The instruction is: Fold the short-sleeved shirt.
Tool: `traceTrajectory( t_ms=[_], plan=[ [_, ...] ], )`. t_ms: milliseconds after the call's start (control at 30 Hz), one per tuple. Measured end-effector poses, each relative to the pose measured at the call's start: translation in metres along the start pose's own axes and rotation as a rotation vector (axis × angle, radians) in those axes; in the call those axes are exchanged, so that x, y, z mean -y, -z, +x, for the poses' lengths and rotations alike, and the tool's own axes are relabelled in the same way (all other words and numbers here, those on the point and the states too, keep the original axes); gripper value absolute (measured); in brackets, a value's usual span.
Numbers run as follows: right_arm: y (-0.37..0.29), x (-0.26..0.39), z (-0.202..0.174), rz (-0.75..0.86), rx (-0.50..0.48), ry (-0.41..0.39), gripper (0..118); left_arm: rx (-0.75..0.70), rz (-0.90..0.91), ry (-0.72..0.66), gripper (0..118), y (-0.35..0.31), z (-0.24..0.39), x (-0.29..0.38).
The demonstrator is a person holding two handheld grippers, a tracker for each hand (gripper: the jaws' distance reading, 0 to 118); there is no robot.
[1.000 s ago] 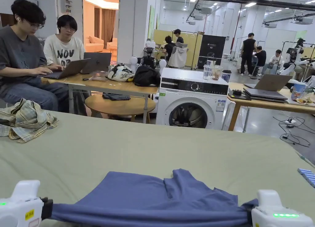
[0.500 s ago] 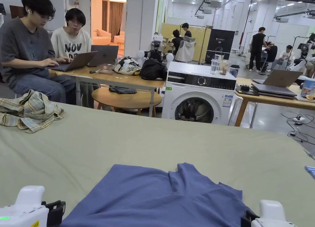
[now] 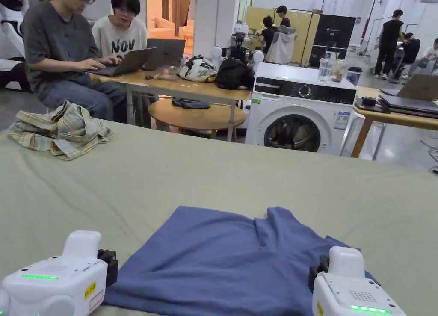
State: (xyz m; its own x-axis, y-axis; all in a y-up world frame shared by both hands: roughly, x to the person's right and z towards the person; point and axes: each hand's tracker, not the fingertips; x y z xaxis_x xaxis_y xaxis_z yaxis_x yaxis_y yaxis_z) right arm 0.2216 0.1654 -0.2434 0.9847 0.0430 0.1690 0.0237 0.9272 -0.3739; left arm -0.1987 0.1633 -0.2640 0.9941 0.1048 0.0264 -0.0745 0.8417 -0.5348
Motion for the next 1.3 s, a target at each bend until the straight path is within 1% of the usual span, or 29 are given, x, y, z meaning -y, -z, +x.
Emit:
traceTrajectory(
  t_ms=[67, 200, 267, 300, 333, 367, 400, 500, 533, 600, 667, 700, 767, 800, 833, 900, 1000, 1033, 1067, 1100, 1133, 1167, 1200, 1233, 1267, 1300],
  plan=[
    [0.003, 0.002, -0.001, -0.009, -0.023, 0.004, 0, 0.003, -0.042, -0.039, 0, 0.002, -0.013, -0.006],
    [0.011, 0.007, -0.006, -0.045, -0.036, -0.016, 0, 0.03, -0.191, -0.154, 0, 0.015, -0.043, -0.022],
    [0.013, 0.009, -0.007, -0.058, -0.037, -0.019, 0, 0.044, -0.29, -0.163, 0, 0.024, -0.052, -0.028],
    [0.014, 0.01, -0.007, -0.065, -0.038, -0.021, 0, 0.031, -0.301, -0.171, 7, 0.027, -0.056, -0.029],
    [0.015, 0.011, -0.007, -0.071, -0.04, -0.023, 0, 0.046, -0.341, -0.178, 28, 0.031, -0.059, -0.029],
    [0.015, 0.011, -0.008, -0.076, -0.04, -0.023, 0, 0.065, -0.38, -0.183, 43, 0.035, -0.061, -0.029],
    [0.015, 0.012, -0.007, -0.083, -0.039, -0.025, 0, 0.06, -0.378, -0.195, 51, 0.036, -0.061, -0.026],
    [0.018, 0.016, -0.005, -0.096, -0.037, -0.024, 0, 0.045, -0.425, -0.191, 58, 0.049, -0.058, -0.015],
    [0.018, 0.017, -0.005, -0.101, -0.037, -0.024, 0, 0.028, -0.458, -0.174, 58, 0.057, -0.056, -0.01],
    [0.019, 0.019, -0.003, -0.11, -0.033, -0.025, 0, -0.053, -0.509, -0.149, 58, 0.075, -0.054, 0.0],
    [0.022, 0.019, -0.002, -0.124, -0.033, -0.028, 0, -0.05, -0.499, -0.168, 58, 0.084, -0.054, 0.006],
    [0.021, 0.02, 0.0, -0.129, -0.034, -0.027, 0, -0.072, -0.467, -0.174, 55, 0.079, -0.049, 0.006],
    [0.021, 0.018, 0.002, -0.132, -0.033, -0.023, 0, -0.112, -0.422, -0.098, 35, 0.077, -0.037, 0.006],
    [0.021, 0.017, 0.003, -0.135, -0.031, -0.02, 0, -0.111, -0.42, -0.057, 21, 0.076, -0.032, 0.006],
    [0.023, 0.015, 0.005, -0.139, -0.031, -0.019, 0, -0.095, -0.413, -0.046, 3, 0.077, -0.028, 0.007],
    [0.032, 0.009, 0.01, -0.153, -0.029, -0.014, 0, -0.044, -0.404, -0.056, 2, 0.079, -0.023, 0.009],
    [0.057, -0.013, 0.023, -0.19, -0.021, -0.004, 0, -0.063, -0.396, -0.056, 1, 0.077, -0.022, 0.013],
    [0.069, -0.024, 0.027, -0.203, -0.021, -0.004, 8, -0.056, -0.392, -0.059, 1, 0.076, -0.024, 0.013],
    [0.083, -0.034, 0.033, -0.216, -0.024, 0.0, 8, -0.046, -0.387, -0.076, 1, 0.075, -0.029, 0.012],
    [0.1, -0.046, 0.039, -0.226, -0.021, 0.003, 12, -0.032, -0.389, -0.098, 1, 0.075, -0.032, 0.011],
    [0.115, -0.056, 0.043, -0.236, -0.017, -0.001, 23, -0.026, -0.387, -0.113, 1, 0.075, -0.034, 0.011],
    [0.136, -0.065, 0.047, -0.288, -0.016, -0.014, 36, -0.024, -0.387, -0.129, 1, 0.074, -0.035, 0.011],
    [0.157, -0.075, 0.05, -0.318, -0.02, -0.026, 45, -0.02, -0.389, -0.137, 1, 0.076, -0.038, 0.01],
    [0.176, -0.082, 0.052, -0.344, -0.05, -0.018, 49, -0.022, -0.389, -0.136, 1, 0.076, -0.037, 0.01],
    [0.197, -0.09, 0.055, -0.393, -0.077, -0.021, 49, -0.023, -0.39, -0.136, 1, 0.076, -0.036, 0.01],
    [0.219, -0.093, 0.055, -0.423, -0.066, -0.037, 50, -0.028, -0.392, -0.137, 1, 0.076, -0.035, 0.011]
  ],
)
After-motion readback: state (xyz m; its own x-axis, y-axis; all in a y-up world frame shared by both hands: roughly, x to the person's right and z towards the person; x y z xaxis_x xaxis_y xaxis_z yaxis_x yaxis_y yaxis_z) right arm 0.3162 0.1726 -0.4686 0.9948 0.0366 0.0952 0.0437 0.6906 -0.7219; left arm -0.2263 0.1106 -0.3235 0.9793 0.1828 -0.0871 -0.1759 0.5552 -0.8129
